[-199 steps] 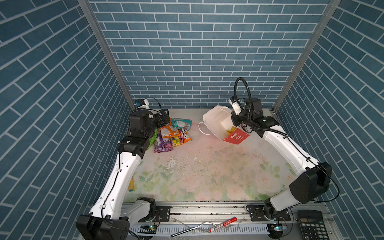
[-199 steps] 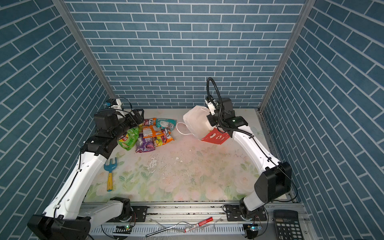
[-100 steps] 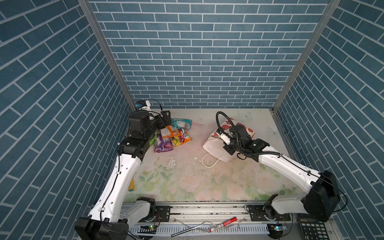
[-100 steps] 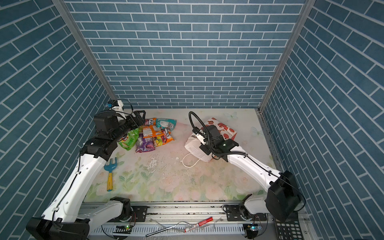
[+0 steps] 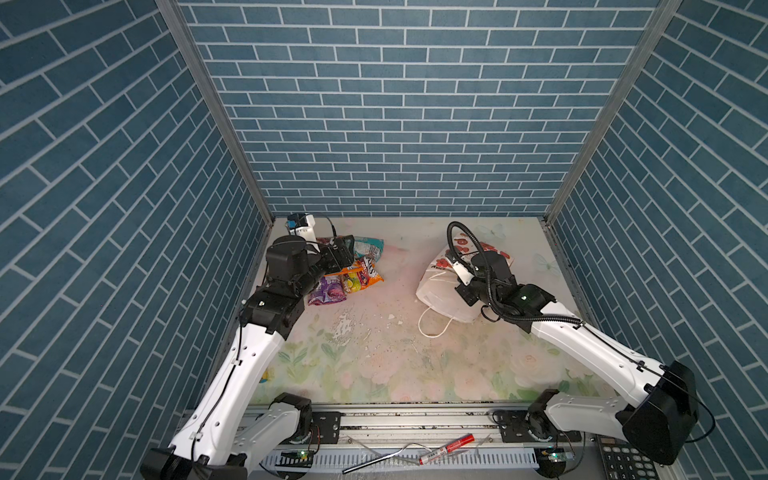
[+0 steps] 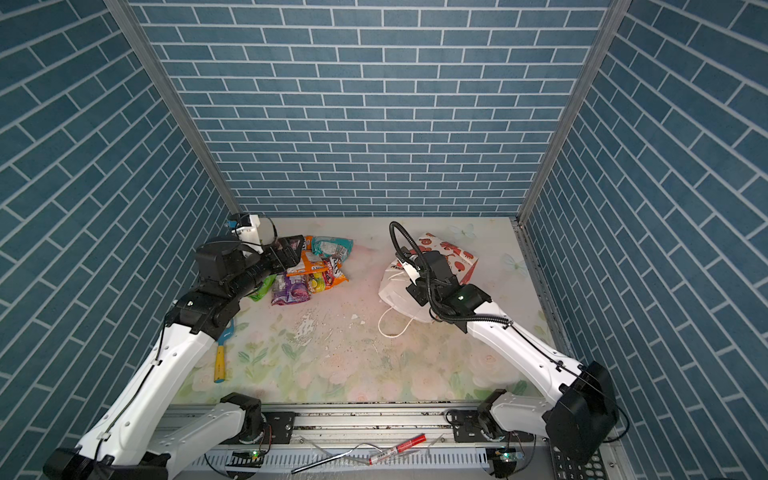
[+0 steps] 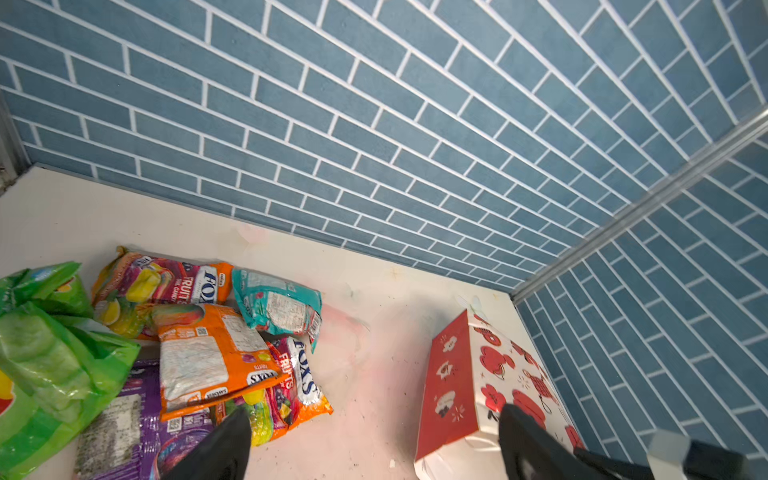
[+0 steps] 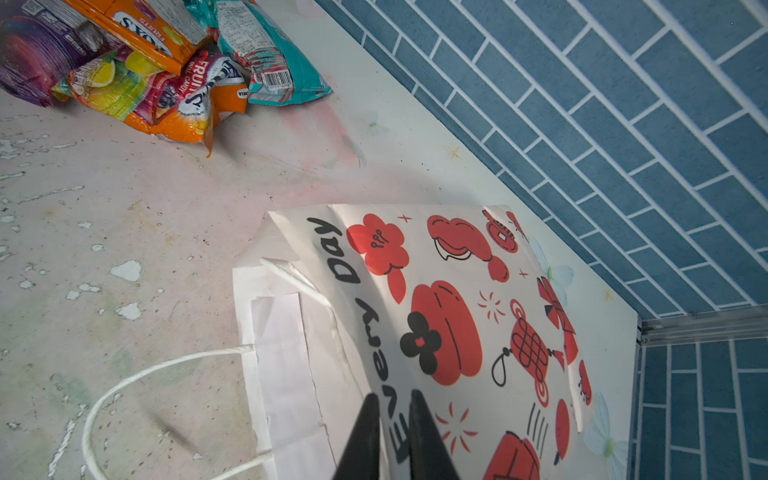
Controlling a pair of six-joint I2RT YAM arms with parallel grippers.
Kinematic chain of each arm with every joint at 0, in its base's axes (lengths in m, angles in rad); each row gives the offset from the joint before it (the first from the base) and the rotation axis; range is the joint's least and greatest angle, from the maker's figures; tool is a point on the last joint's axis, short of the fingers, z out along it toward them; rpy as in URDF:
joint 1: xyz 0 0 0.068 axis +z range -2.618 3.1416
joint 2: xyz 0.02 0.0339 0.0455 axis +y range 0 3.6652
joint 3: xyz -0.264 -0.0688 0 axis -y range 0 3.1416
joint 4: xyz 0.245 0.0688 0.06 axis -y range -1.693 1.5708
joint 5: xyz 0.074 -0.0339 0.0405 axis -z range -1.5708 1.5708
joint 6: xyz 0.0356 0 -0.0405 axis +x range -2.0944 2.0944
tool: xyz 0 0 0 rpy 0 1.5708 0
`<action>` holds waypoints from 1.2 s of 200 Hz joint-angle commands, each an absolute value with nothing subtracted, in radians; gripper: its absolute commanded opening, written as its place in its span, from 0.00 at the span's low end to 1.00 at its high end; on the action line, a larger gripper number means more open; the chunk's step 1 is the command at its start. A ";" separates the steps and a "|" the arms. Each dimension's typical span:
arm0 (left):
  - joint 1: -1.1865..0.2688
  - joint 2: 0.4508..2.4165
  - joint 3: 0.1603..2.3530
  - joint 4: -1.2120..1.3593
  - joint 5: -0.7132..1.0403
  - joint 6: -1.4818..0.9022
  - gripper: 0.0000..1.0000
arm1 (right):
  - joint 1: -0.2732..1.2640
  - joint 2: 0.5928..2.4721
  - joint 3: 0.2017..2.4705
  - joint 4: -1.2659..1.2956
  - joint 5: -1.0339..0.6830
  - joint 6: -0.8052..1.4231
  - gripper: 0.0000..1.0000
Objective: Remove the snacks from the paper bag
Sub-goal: 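Move the left gripper toward the paper bag while the right gripper holds it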
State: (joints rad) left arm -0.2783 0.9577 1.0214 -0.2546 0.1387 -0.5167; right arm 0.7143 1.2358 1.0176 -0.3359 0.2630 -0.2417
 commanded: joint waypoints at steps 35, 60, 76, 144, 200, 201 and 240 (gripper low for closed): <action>-0.411 0.799 0.830 -0.116 0.204 -0.478 0.93 | 0.713 1.245 1.009 -0.269 0.303 -0.135 0.09; -0.506 0.791 0.792 -0.122 0.189 -0.412 0.93 | 0.713 1.264 1.005 -0.251 0.300 -0.097 0.05; -0.550 0.792 0.763 -0.118 0.180 -0.385 0.92 | 0.713 1.273 1.003 -0.233 0.298 -0.077 0.02; -0.626 0.776 0.730 -0.136 0.092 -0.380 0.92 | 0.713 1.259 1.045 -0.283 0.283 0.020 0.00; -0.626 0.801 0.746 -0.148 0.077 -0.357 0.98 | 0.712 1.243 1.093 -0.423 0.268 0.059 0.39; -0.626 0.803 0.747 -0.147 0.077 -0.356 0.98 | 0.713 1.244 1.095 -0.427 0.267 0.058 0.40; -0.626 0.835 0.747 -0.115 0.081 -0.354 1.00 | 0.717 1.277 1.139 -0.536 0.166 0.045 0.75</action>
State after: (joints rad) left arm -0.6205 0.8196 0.7361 -0.1429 0.0868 -0.3737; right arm 0.7143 1.2598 1.1046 -0.4366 0.2413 0.0395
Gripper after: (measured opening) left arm 0.995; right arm 0.702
